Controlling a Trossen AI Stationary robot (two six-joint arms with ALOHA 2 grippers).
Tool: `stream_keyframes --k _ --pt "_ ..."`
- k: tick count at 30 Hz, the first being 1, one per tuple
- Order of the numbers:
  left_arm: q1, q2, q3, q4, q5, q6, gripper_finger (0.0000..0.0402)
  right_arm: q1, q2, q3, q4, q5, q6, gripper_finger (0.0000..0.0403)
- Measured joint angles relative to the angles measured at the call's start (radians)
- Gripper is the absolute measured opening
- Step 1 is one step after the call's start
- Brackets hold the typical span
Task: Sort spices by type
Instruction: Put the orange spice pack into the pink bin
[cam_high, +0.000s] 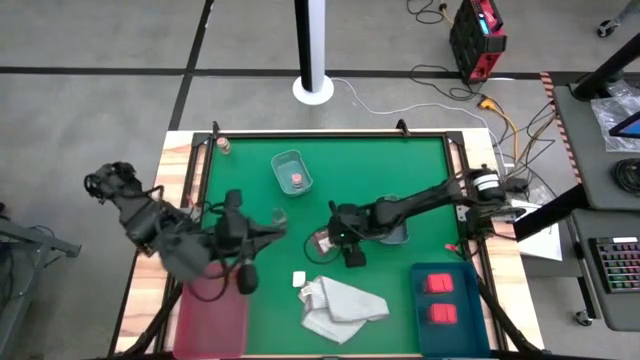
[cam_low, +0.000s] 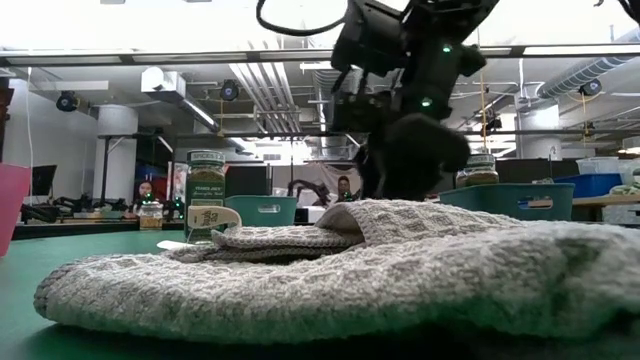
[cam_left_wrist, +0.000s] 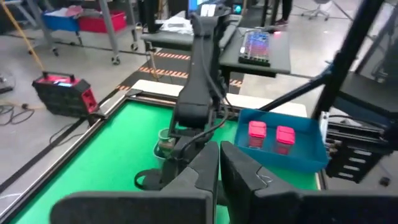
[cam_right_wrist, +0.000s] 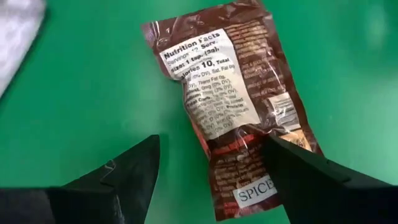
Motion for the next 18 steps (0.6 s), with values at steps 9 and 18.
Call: stream_keyframes --k 9,18 --pt "-0.081 -0.023 0.000 -0.092 -0.063 0.008 0.0000 0.005 0.112 0.065 0.002 0.124 0.033 0.0210" --pt "-0.082 -0.023 0.000 -0.151 -0.082 0.013 0.0000 -0.002 0.142 0.063 0.008 0.162 0.024 0.0033"
